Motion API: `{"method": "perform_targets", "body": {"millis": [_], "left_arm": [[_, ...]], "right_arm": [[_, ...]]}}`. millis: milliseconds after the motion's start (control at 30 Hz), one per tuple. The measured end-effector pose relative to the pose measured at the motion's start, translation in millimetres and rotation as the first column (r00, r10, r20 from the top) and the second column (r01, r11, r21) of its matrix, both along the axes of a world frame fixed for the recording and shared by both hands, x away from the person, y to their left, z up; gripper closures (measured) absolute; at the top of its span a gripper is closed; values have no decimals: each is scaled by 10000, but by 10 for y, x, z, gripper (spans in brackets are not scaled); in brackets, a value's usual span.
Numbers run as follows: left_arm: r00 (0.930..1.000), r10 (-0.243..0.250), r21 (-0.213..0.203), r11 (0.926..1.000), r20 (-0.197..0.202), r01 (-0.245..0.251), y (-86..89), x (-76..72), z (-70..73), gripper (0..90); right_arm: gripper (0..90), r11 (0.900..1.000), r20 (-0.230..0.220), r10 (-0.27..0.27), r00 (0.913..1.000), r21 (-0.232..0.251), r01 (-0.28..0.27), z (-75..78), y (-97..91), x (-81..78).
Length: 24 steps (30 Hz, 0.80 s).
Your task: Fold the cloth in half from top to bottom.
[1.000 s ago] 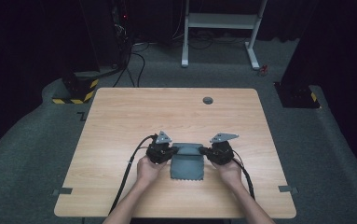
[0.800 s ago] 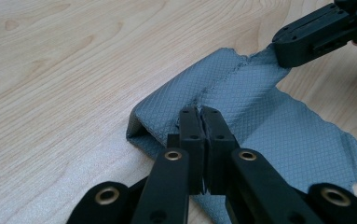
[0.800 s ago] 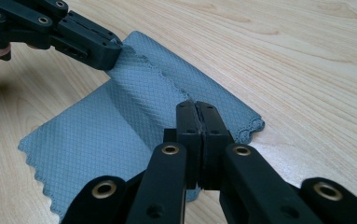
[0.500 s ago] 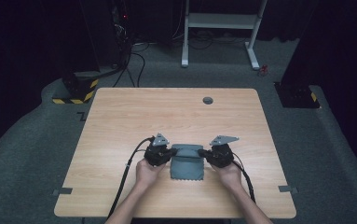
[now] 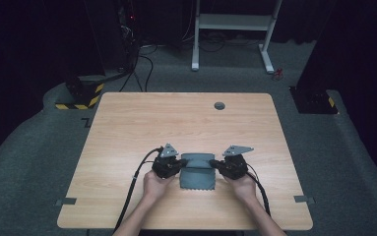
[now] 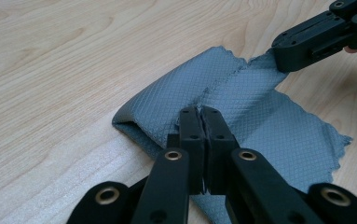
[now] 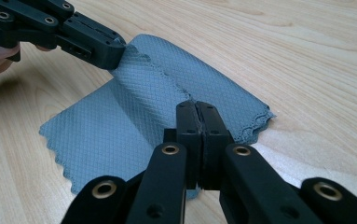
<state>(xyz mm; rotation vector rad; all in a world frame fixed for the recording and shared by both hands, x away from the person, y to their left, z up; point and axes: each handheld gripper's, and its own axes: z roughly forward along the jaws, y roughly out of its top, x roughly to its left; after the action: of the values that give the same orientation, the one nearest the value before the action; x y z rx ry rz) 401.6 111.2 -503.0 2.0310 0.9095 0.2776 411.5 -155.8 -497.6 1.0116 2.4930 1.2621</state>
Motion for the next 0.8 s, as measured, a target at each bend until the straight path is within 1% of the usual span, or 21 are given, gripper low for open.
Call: {"method": "perform_targets", "body": {"millis": [167,300,333,433,567,600,800], "left_arm": [[10000,-96,75,9999,-7,96,1,-26,-9,883],[9999,-113,-38,9999,-66,113,12,-39,-18,883],[9999,-93,-70,9999,-55,93,15,-46,-20,883],[9999,-114,-109,9999,-65,113,23,-73,-19,883],[9998,-176,67,9998,41,176,13,-100,-37,883],[9998,-180,65,9998,3,180,8,-108,-44,883],[9996,-275,-37,9996,-37,275,10,-148,-79,883]], "right_arm": [[893,10000,-34,50,10000,64,-50,-3,-12,-35],[893,9999,11,144,9999,8,-144,-15,-9,-57],[893,9999,-63,105,9999,28,-105,-19,-7,-69],[893,9999,-85,141,9999,39,-141,-30,-10,-90],[893,9997,-7,229,9997,40,-229,-35,-15,-122],[893,9997,-11,230,9997,28,-230,-33,-16,-128],[893,9997,7,256,9997,-6,-256,-47,-31,-167]]}}
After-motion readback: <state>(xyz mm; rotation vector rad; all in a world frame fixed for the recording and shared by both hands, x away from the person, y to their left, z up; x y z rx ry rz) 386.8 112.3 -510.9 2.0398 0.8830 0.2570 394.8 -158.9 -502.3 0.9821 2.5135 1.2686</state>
